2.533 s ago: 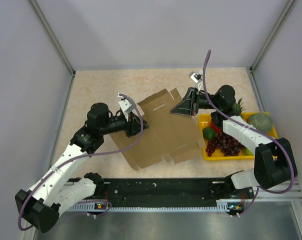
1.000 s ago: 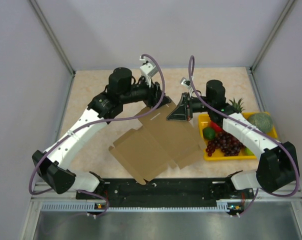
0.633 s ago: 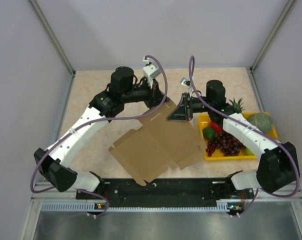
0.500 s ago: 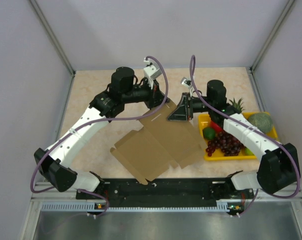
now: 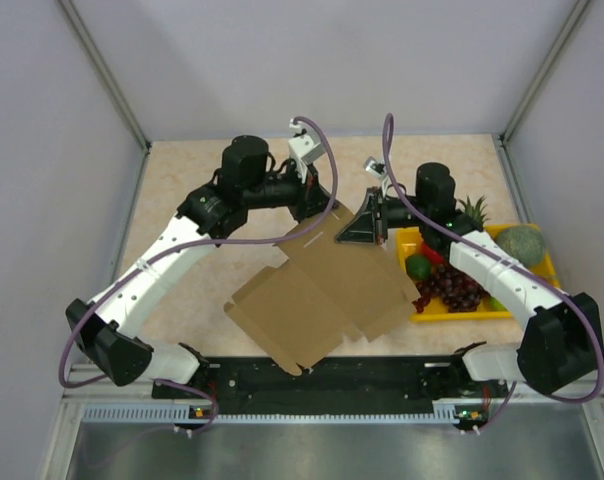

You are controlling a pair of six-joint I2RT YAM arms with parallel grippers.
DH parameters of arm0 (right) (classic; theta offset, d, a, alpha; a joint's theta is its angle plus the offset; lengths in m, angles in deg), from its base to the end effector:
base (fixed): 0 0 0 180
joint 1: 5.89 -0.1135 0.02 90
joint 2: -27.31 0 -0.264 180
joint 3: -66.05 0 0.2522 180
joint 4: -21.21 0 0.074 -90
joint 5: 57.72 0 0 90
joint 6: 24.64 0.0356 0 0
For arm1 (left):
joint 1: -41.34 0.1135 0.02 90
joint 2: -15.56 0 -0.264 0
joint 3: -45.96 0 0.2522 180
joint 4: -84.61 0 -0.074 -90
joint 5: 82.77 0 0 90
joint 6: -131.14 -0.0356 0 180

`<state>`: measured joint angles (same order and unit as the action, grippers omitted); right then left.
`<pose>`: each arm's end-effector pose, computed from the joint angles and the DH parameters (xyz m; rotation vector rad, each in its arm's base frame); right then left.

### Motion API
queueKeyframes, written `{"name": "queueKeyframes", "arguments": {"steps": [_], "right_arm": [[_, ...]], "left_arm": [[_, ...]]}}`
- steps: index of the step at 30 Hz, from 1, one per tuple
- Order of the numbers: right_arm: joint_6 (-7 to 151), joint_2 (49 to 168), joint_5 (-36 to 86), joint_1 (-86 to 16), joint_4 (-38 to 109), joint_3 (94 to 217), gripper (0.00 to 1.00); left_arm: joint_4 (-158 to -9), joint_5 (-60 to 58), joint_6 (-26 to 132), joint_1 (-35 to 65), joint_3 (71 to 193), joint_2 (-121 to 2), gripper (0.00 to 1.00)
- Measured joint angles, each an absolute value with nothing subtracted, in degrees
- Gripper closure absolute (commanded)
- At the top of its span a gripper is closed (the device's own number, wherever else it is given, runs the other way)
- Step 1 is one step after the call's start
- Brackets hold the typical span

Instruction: Fold the paper box

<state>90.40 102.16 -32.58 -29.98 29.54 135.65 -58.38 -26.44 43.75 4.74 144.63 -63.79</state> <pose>0.2505 0.1473 0.3243 -0.8660 1.7680 1.5937 0.2354 -0.1994 0.4249 0.9610 1.7012 -1.0116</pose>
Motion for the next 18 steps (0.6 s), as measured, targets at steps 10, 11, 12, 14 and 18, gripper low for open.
{"name": "queueKeyframes", "arguments": {"steps": [10, 11, 12, 14, 18], "right_arm": [[91.1, 101.8, -33.8, -30.0, 28.5, 135.3, 1.0], [91.1, 101.8, -33.8, -30.0, 28.5, 135.3, 1.0], [91.2, 101.8, -33.8, -30.0, 28.4, 135.3, 1.0], [91.3, 101.8, -33.8, -30.0, 28.2, 135.3, 1.0], [91.6, 101.8, -33.8, -30.0, 27.7, 135.3, 1.0]], "left_arm": [[-55.7, -30.3, 44.7, 5.3, 146.9, -63.9, 0.71], [-55.7, -31.0, 45.1, 5.3, 147.2, -63.9, 0.73], [-55.8, -31.7, 45.6, 5.4, 147.4, -64.0, 0.75], [-55.9, -33.3, 46.3, 5.4, 147.6, -64.1, 0.77], [-56.4, -35.6, 47.8, 5.4, 147.6, -64.6, 0.77]]}}
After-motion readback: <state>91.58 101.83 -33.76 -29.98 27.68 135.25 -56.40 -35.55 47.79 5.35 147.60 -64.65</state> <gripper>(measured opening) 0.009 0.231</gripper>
